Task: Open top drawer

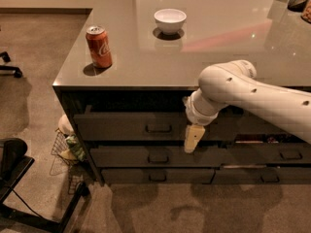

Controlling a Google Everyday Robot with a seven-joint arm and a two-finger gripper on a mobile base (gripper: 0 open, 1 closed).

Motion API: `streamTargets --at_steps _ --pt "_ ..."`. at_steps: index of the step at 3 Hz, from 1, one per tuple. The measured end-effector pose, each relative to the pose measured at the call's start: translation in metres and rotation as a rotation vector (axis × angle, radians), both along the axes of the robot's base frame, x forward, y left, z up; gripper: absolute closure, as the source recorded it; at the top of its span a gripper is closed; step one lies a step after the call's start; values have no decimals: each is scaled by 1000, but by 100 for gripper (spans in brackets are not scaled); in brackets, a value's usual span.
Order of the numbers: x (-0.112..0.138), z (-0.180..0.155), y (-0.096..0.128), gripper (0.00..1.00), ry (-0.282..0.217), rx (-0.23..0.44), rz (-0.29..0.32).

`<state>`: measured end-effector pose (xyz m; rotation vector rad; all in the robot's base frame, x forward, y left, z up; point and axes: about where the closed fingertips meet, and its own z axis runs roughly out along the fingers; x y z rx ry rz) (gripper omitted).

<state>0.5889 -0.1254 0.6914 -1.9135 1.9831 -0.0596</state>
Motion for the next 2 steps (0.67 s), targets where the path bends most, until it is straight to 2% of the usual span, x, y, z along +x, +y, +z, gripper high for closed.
streamTargets --at_steps 1,2 --pt "1 -16 4 0 36 -15 0" --pt "-3 -38 0 0 80 -23 -23"
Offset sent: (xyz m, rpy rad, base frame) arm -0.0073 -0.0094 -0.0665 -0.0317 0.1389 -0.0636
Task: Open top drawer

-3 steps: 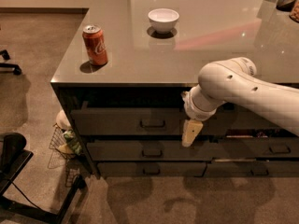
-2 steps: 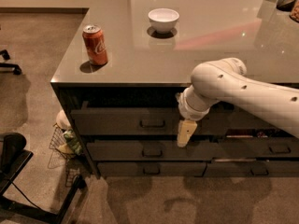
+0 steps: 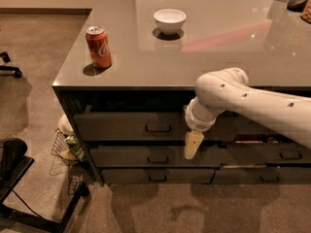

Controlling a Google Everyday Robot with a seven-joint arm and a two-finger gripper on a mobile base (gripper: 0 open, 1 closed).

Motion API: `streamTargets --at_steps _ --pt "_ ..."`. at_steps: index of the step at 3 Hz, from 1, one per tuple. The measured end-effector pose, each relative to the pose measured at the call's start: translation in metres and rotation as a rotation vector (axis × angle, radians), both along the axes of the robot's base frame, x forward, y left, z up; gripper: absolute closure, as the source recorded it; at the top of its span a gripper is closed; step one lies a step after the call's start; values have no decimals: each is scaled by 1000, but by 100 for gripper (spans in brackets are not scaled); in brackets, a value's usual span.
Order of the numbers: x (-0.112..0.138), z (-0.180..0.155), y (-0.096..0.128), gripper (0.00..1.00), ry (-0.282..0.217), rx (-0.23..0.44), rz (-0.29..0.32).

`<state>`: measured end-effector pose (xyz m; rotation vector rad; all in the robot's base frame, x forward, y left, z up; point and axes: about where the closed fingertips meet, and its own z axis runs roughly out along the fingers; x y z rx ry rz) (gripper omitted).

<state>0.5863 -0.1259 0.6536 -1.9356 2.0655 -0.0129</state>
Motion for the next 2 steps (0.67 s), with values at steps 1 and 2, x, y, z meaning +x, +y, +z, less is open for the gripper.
streamTargets --at_steps 1,2 --pt "-2 -16 -2 18 25 4 -21" --pt "-23 -12 -8 41 30 -8 -62"
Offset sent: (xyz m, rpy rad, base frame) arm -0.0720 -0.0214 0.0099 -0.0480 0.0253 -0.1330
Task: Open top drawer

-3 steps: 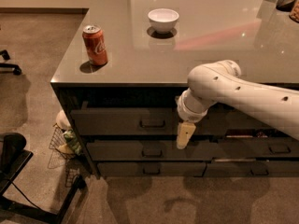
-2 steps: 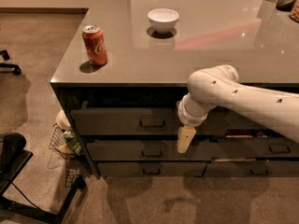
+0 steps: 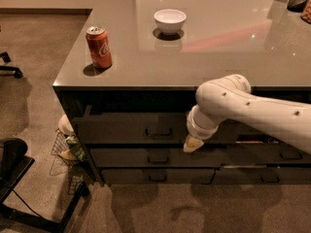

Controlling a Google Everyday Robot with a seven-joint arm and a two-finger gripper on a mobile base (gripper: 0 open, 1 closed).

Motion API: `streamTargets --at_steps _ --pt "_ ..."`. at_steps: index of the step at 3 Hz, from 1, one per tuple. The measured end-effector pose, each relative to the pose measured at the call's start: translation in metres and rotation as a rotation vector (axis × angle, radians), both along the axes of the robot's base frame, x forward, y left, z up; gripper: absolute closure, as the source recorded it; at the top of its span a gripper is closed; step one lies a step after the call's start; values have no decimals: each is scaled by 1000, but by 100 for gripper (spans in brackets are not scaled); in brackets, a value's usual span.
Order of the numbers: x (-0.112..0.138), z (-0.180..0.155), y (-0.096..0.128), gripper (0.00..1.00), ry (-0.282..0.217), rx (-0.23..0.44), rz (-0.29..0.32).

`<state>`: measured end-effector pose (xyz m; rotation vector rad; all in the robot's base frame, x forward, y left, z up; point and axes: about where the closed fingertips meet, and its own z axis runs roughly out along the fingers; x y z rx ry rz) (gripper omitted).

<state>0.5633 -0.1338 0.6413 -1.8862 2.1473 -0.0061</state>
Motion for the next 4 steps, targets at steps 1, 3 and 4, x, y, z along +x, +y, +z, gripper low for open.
streamTargets --at_steps 1,3,4 --pt "-3 1 -1 64 -1 -2 -4" --pt "-3 5 -1 100 -1 -2 -4" --pt "-36 10 -8 100 21 -18 -25"
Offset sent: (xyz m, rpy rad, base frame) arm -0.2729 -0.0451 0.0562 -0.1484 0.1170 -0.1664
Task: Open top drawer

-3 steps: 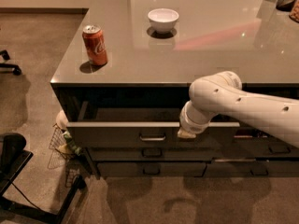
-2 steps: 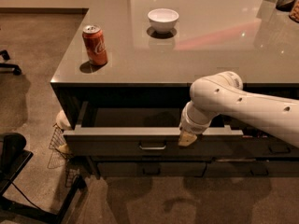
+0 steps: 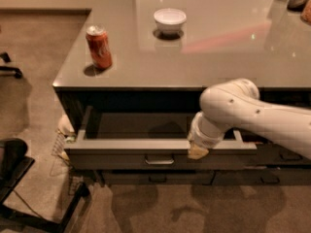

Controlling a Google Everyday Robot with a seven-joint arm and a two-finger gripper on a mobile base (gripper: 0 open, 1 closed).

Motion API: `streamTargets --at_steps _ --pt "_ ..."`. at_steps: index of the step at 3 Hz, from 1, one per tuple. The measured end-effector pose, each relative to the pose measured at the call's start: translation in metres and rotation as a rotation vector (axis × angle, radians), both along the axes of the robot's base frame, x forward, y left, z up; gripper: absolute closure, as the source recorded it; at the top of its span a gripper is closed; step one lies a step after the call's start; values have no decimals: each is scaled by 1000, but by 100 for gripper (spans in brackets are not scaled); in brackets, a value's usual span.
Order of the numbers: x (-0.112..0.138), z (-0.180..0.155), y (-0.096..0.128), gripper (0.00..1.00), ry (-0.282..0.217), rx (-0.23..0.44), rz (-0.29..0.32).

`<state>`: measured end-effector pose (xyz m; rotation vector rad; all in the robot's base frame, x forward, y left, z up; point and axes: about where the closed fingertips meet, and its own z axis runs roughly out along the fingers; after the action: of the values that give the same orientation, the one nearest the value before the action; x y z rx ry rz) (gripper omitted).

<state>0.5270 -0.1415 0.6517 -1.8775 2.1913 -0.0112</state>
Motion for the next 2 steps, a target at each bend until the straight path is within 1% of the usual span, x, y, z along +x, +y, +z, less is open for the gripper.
streamTargets --at_steps 1,2 --pt "-2 0 0 100 2 0 -1" --pt "-39 3 -5 100 32 -6 -24"
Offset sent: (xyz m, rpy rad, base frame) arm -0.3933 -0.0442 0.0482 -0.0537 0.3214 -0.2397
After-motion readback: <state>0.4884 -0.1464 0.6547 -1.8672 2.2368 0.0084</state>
